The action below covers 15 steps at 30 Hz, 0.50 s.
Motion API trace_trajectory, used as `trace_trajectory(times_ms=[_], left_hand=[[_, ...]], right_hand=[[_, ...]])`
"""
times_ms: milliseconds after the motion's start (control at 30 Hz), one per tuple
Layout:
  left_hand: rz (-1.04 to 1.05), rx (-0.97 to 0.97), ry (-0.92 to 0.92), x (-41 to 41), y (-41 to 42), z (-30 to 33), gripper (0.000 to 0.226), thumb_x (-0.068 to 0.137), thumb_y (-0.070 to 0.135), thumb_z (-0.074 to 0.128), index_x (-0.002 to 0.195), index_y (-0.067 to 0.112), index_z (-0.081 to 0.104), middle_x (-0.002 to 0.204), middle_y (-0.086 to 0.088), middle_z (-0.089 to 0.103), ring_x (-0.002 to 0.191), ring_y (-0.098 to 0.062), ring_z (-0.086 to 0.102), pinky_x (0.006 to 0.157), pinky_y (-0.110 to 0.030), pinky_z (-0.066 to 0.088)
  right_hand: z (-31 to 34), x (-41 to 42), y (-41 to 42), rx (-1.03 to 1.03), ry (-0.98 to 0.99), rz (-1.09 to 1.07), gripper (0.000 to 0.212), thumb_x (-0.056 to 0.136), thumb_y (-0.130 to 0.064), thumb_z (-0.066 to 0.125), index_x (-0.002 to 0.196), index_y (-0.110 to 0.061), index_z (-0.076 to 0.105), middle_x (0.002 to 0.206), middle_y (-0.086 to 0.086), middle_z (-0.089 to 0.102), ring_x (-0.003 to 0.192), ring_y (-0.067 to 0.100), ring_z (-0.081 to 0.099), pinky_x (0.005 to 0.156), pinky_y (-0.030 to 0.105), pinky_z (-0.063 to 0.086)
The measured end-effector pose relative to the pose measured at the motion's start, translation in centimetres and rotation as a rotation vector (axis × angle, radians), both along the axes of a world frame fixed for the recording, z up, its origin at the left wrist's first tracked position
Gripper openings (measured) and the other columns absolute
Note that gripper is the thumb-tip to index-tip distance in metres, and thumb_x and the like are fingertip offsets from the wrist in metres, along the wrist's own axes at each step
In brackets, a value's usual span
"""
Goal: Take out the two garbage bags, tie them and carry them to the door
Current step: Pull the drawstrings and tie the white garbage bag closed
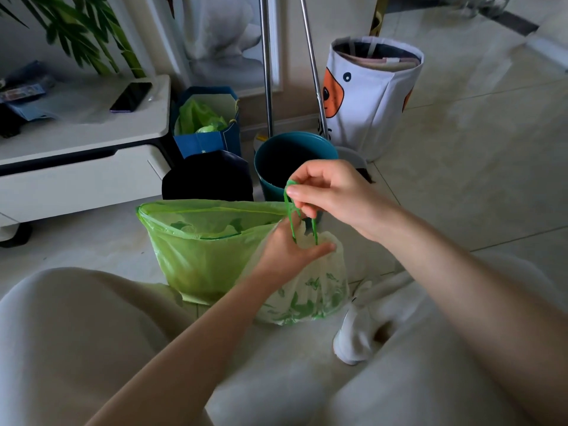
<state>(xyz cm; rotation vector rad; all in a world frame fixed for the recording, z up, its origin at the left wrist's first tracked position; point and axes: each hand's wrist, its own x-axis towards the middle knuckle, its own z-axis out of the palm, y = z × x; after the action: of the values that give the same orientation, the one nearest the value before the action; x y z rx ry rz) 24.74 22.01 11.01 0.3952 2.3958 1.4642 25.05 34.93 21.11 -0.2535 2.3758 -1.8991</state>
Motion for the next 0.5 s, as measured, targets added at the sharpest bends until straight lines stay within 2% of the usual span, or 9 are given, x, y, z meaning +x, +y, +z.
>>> trace_trajectory(times_ms=[100, 233, 300, 400, 500], left_hand=[[0.074, 0.072, 0.002, -0.1, 1.9, -0.6, 0.056, 0.067, 0.043, 0.082, 0.115, 0.024, 0.06, 0.111, 0.007, 0.067, 0.105, -0.008, 0.061, 0.094, -0.036, 0.05], [0.101, 0.065, 0.032, -0.6, 3.3, -1.6, 0.029, 0.07, 0.038, 0.08, 0.092, 0.023, 0.07, 0.101, 0.006, 0.072, 0.1, -0.009, 0.064, 0.09, -0.033, 0.051], [0.111, 0.067, -0.004, -0.8, 3.7, -2.5, 0.011, 0.072, 0.033, 0.078, 0.076, 0.025, 0.071, 0.093, 0.008, 0.074, 0.091, -0.003, 0.066, 0.086, -0.029, 0.052], [0.181, 0.088, -0.052, -1.1, 3.9, -3.1, 0.016, 0.076, 0.032, 0.074, 0.063, 0.027, 0.068, 0.078, 0.006, 0.074, 0.076, -0.002, 0.066, 0.069, -0.023, 0.051], [0.179, 0.1, -0.053, -1.8, 4.0, -2.9, 0.023, 0.077, 0.036, 0.07, 0.068, 0.015, 0.071, 0.068, -0.012, 0.07, 0.06, -0.021, 0.063, 0.057, -0.035, 0.052]], right_hand=[[0.1, 0.2, -0.5, -0.073, 0.051, 0.009, 0.003, 0.087, -0.005, 0.062, 0.084, -0.004, 0.063, 0.064, 0.001, 0.062, 0.057, 0.014, 0.056, 0.057, 0.021, 0.048], [0.4, -0.1, 0.1, -0.286, 0.067, 0.016, 0.003, 0.087, -0.003, 0.06, 0.088, -0.004, 0.063, 0.068, 0.003, 0.061, 0.063, 0.017, 0.056, 0.066, 0.03, 0.049], [0.7, -0.5, 0.8, -0.407, 0.059, 0.005, 0.005, 0.085, -0.007, 0.06, 0.087, -0.008, 0.064, 0.068, 0.0, 0.063, 0.064, 0.017, 0.056, 0.067, 0.032, 0.049], [1.0, -0.9, 1.8, -0.442, 0.098, -0.034, 0.006, 0.083, -0.01, 0.061, 0.087, -0.009, 0.065, 0.067, -0.002, 0.064, 0.062, 0.016, 0.055, 0.065, 0.028, 0.048], [1.5, -1.1, 2.3, -0.569, 0.134, -0.059, 0.008, 0.083, -0.003, 0.058, 0.088, -0.005, 0.064, 0.066, 0.0, 0.062, 0.063, 0.016, 0.054, 0.063, 0.027, 0.047]])
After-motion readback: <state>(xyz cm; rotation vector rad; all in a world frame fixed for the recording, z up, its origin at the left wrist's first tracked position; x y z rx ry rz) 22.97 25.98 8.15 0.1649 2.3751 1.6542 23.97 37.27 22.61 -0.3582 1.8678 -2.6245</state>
